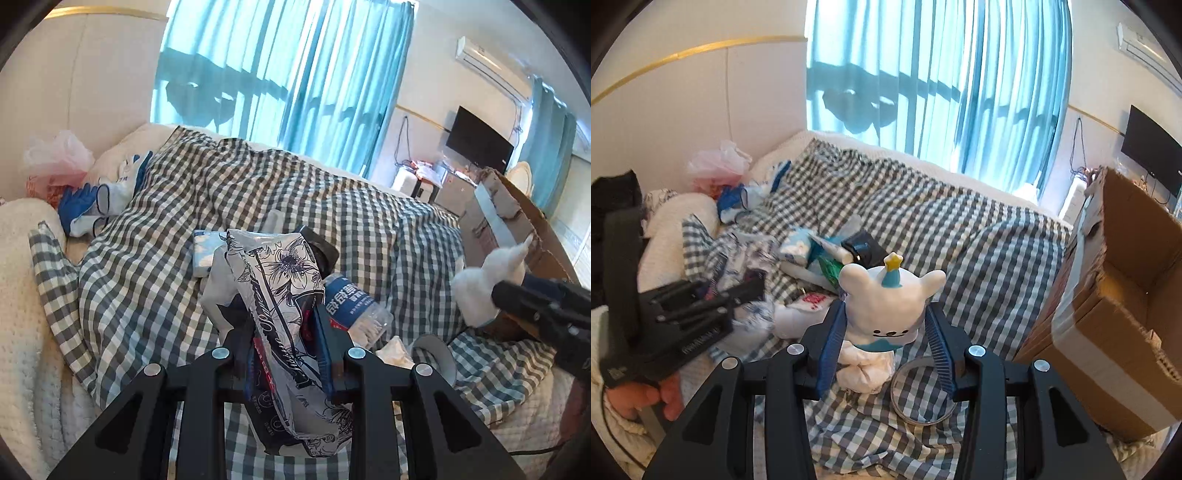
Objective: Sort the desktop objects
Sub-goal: 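Carry the snack bag and plush toy over the cardboard box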
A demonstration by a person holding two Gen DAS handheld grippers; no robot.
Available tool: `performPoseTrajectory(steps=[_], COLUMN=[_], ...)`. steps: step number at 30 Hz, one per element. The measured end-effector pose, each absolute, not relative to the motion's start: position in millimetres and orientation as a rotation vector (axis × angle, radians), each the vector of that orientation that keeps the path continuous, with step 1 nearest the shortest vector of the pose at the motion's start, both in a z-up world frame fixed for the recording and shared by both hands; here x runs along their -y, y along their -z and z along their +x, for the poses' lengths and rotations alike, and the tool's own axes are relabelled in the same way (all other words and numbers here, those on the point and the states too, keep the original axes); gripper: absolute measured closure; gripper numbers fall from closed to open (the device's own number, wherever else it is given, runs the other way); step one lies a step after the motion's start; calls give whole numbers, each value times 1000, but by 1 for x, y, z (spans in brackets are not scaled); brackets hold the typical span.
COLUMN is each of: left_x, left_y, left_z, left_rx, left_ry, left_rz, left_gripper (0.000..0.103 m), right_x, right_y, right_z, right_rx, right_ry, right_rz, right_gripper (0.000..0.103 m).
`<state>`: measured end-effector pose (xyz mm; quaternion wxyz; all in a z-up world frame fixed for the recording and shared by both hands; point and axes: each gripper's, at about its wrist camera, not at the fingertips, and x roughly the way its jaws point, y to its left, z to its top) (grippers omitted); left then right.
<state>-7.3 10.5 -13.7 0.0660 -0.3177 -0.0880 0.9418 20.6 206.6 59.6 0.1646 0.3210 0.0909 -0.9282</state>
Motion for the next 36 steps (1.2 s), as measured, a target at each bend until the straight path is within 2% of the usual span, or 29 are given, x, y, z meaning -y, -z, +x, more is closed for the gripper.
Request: performPoseTrajectory(steps=[18,28,36], left_x=[-75,-137,-193], left_y=[-100,-141,-149], left_z=[-8,-12,-20], left_rx=[151,76,69], left_ry=[-2817,-2759,-2680], left_rz=[-684,-596,-593], left_gripper=[76,76,76], right_x=[-267,-322,-384], right_y=[-134,-168,-187], right_z=[41,47,43], right_rx=[-106,-3,108], right_ry=[2753,2843,2941], right_rz=[754,680,658], right_gripper=[59,59,59])
